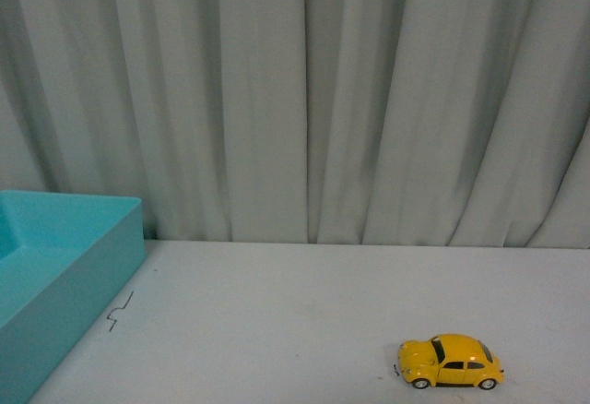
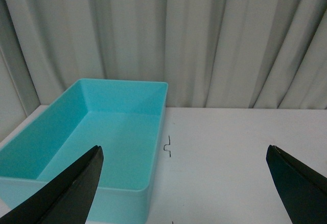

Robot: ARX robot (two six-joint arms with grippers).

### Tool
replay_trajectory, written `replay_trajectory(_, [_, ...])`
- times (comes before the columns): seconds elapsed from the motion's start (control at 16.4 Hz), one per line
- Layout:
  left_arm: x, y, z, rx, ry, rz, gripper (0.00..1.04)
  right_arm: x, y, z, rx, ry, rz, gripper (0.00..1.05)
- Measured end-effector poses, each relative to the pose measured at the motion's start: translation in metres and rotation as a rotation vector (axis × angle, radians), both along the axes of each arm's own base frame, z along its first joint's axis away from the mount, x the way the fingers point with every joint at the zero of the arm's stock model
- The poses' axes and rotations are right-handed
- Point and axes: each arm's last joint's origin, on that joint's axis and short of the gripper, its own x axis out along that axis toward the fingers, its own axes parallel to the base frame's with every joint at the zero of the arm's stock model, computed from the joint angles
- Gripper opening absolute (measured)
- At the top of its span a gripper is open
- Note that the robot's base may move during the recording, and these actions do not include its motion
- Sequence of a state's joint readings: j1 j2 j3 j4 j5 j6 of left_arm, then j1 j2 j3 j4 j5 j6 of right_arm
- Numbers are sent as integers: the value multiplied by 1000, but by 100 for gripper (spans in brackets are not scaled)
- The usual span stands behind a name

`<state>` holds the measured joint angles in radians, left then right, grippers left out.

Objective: Wind up and store yellow beetle toy

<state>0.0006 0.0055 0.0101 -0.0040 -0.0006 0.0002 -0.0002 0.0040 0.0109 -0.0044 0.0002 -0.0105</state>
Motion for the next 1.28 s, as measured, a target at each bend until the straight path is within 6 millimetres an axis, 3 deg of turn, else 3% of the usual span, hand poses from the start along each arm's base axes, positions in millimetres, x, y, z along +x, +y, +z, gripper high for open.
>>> replay_trajectory(0.18, [0, 0, 0, 0, 0, 0, 98, 5, -7, 7, 89, -56, 42, 98])
replay_trajectory(0.3, [0, 0, 0, 0, 0, 0, 98, 24, -39, 7, 160, -46, -28, 98])
replay_trajectory(0.55, [0, 0, 0, 0, 0, -1, 98, 39, -59, 12, 160, -51, -56, 98])
replay_trajectory(0.79, [0, 0, 0, 0, 0, 0, 98, 66, -82, 29, 128, -104, -91, 98])
replay_trajectory(0.85, [0, 0, 0, 0, 0, 0, 98, 86, -95, 36, 109, -131, -93, 98])
replay_trajectory(0.91, [0, 0, 0, 0, 0, 0, 98, 167, -110, 11, 171, 19, -33, 98])
replay_trajectory(0.98, [0, 0, 0, 0, 0, 0, 98, 242, -89, 19, 89, 46, 158, 98])
replay_trajectory(1.04, [0, 0, 0, 0, 0, 0, 98, 265, -76, 22, 35, 65, 273, 98])
replay_trajectory(1.1, [0, 0, 0, 0, 0, 0, 98, 302, -51, 13, -95, 150, 546, 98])
replay_trajectory(1.28, [0, 0, 0, 0, 0, 0, 98, 332, -42, -9, -239, 268, 834, 98])
